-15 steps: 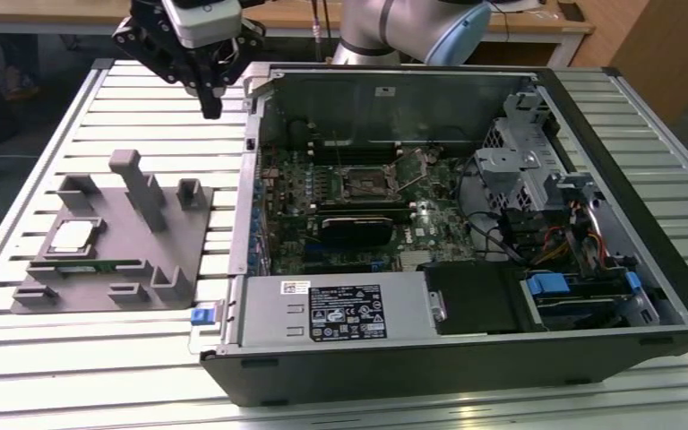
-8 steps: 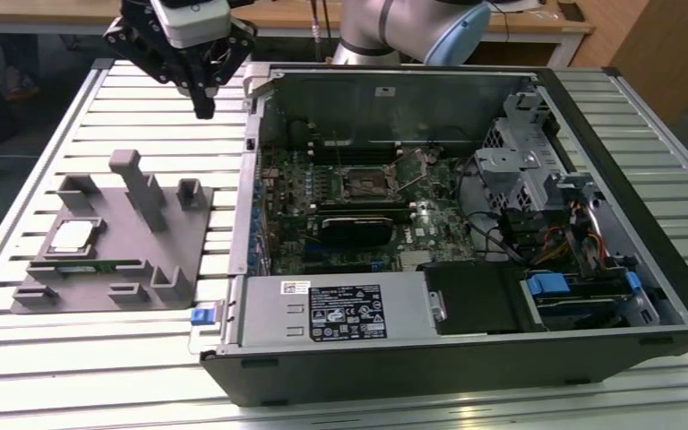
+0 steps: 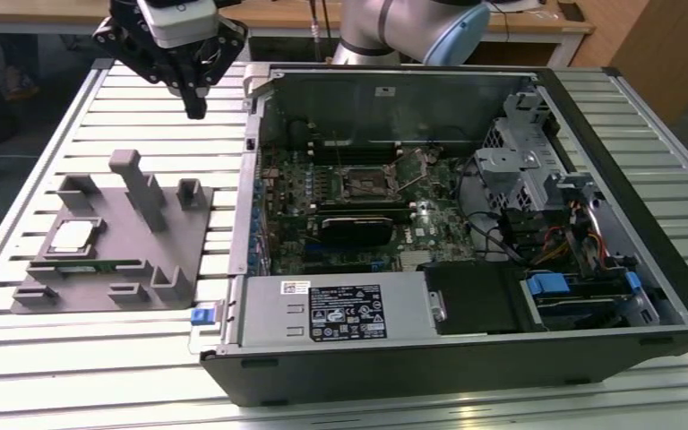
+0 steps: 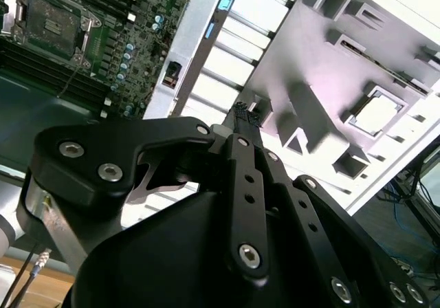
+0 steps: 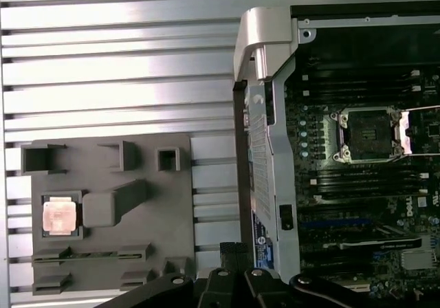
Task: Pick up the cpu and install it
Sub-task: 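Reach for the cpu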
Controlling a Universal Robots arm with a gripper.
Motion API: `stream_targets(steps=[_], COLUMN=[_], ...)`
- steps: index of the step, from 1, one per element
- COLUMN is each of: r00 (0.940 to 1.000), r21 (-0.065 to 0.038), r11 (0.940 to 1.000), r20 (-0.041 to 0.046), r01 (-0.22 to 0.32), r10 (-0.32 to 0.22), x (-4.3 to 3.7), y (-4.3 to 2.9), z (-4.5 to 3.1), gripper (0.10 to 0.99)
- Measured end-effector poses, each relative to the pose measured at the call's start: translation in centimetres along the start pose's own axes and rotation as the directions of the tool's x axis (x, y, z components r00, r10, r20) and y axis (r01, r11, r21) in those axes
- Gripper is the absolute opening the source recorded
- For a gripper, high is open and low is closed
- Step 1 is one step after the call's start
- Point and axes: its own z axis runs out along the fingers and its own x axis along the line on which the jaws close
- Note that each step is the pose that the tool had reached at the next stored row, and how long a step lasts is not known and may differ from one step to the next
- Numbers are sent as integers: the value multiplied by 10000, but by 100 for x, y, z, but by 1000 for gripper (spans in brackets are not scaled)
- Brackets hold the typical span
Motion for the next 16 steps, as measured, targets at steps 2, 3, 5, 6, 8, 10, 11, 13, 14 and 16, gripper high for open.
stream_targets(steps=[2,3,5,6,8,10,11,13,14,16], r00=[10000,10000,10000,10000,10000,10000,10000,10000,10000,10000], r21=[-1,0,0,-1,0,-1,-1,-1,0,-1], r11=[10000,10000,10000,10000,10000,10000,10000,10000,10000,10000], r20=[0,0,0,1,0,1,0,1,0,0], r01=[-1,0,-1,-1,-1,-1,0,-1,0,0], r10=[1,0,1,1,1,1,0,1,0,0], x=[21,32,54,65,88,110,121,143,154,176], y=[-2,-2,-4,-5,-7,-8,-9,-11,-12,-13], z=[0,-1,-1,-1,-2,-2,-3,-3,-4,-4], gripper=[106,106,106,106,106,106,106,106,106,106])
